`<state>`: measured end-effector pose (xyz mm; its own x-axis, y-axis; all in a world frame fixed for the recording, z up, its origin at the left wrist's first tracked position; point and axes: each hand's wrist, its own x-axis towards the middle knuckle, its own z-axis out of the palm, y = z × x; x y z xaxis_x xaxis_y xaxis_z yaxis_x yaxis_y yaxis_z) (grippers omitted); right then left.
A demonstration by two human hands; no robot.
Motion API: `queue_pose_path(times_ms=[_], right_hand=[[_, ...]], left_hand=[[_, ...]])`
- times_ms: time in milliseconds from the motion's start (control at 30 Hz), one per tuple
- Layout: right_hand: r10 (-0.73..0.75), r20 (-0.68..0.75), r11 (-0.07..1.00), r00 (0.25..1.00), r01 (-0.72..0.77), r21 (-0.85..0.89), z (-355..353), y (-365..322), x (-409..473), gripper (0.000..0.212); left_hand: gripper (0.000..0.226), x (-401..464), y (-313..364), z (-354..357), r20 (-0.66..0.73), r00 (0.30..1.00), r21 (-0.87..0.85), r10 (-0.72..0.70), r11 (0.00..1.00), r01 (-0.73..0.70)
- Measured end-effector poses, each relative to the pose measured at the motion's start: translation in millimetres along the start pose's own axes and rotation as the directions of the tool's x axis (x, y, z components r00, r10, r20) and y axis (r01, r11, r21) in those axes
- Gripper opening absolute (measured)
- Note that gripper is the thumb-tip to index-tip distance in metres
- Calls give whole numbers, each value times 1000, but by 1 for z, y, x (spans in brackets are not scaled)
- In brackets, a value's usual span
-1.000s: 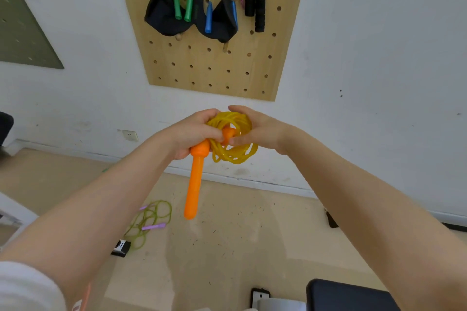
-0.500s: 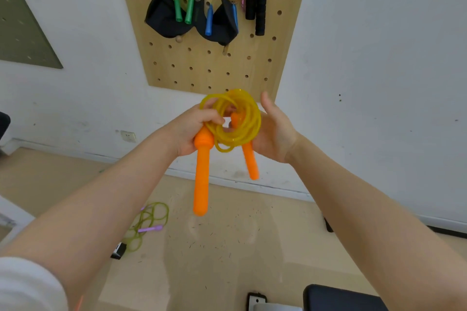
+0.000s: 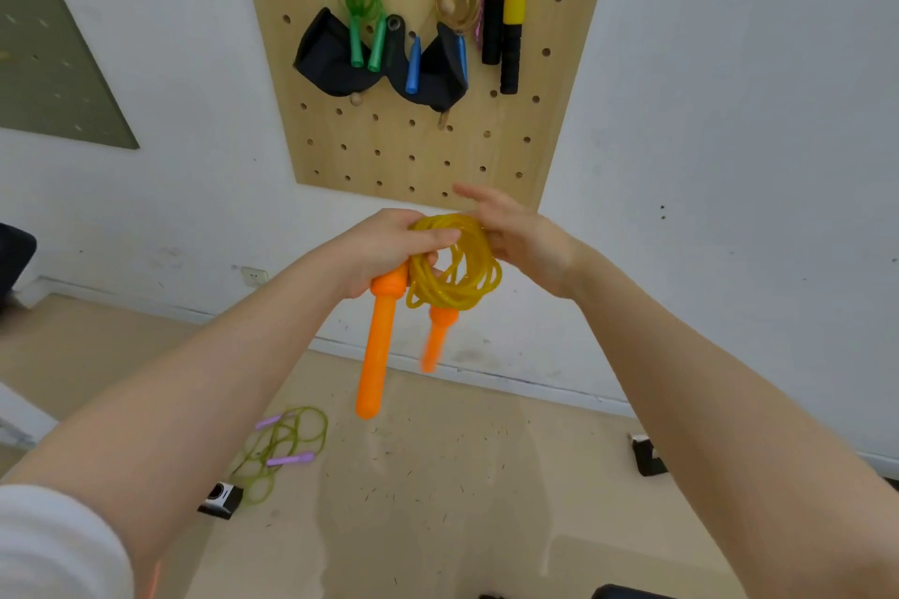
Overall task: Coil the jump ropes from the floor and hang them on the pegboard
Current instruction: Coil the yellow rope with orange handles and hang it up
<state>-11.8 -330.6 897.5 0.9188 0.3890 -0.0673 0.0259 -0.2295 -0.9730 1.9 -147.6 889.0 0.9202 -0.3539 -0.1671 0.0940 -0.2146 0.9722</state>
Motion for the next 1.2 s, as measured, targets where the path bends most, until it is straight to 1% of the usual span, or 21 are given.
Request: queue_pose_path(times_ms=[67,100,167,233,300,333,400,433,467,533,567,600,667,733,767,867,933,1067,1133,1200], right_hand=[[-81,-22,992,996,79,-99,4,-8,2,34],[-107,-54,990,993,101,-103,2,-9,3,34],[-126,-90,991,988,121,-60,-9,-15,4,28],[-137,-115,990,984,138,3,-25,-25,6,20],[-175,-156,981,972,185,52,-40,-40,12,19],[-196,-175,976,965,209,58,-46,-49,16,20],[-265,-231,963,936,268,-20,-57,-68,29,25],[-315,-266,949,911,301,-93,-62,-78,38,27],[-369,-302,928,879,332,-168,-67,-89,48,27],[-463,-362,879,809,365,-307,-76,-113,68,27],[-494,-374,860,785,379,-341,-81,-125,77,27],[-517,-374,849,770,405,-338,-86,-136,86,25],[-537,-331,844,776,488,-224,-95,-157,104,22],[-533,-302,844,791,523,-120,-105,-171,127,22],[-538,-299,841,788,524,-131,-110,-175,141,23],[-573,-303,818,761,509,-269,-125,-182,187,21],[-596,-315,800,739,511,-314,-137,-187,219,21],[-672,-375,737,639,526,-425,-158,-215,286,20],[-729,-369,682,577,563,-467,-161,-236,315,18],[-772,-346,634,533,605,-482,-158,-255,339,16]], left_hand=[[17,5,14,6,4,1000,47,30,998,-30],[18,7,21,7,-3,999,44,46,998,-45],[22,14,35,7,-9,996,43,87,995,-87],[22,18,51,7,10,991,43,133,990,-133],[22,23,70,7,49,982,-41,183,983,-182],[26,25,79,6,76,974,-99,212,974,-204],[38,33,96,-2,77,959,-174,273,951,-256],[40,38,105,-6,46,952,-183,302,940,-289],[36,45,114,-11,-6,943,-174,334,928,-330],[24,60,137,-21,-124,911,-134,393,903,-408],[19,68,150,-26,-171,891,-106,421,891,-441],[15,76,162,-32,-206,865,-70,457,875,-479],[14,94,182,-44,-249,805,-4,539,830,-557],[16,114,195,-59,-279,762,28,584,798,-602],[16,126,199,-67,-286,753,38,593,792,-609],[14,166,208,-94,-283,735,73,617,777,-625],[13,196,218,-111,-268,716,86,644,756,-649],[13,252,248,-148,-276,673,70,687,712,-699],[14,272,267,-171,-320,617,78,719,669,-740],[16,285,281,-195,-365,546,118,755,619,-777]])
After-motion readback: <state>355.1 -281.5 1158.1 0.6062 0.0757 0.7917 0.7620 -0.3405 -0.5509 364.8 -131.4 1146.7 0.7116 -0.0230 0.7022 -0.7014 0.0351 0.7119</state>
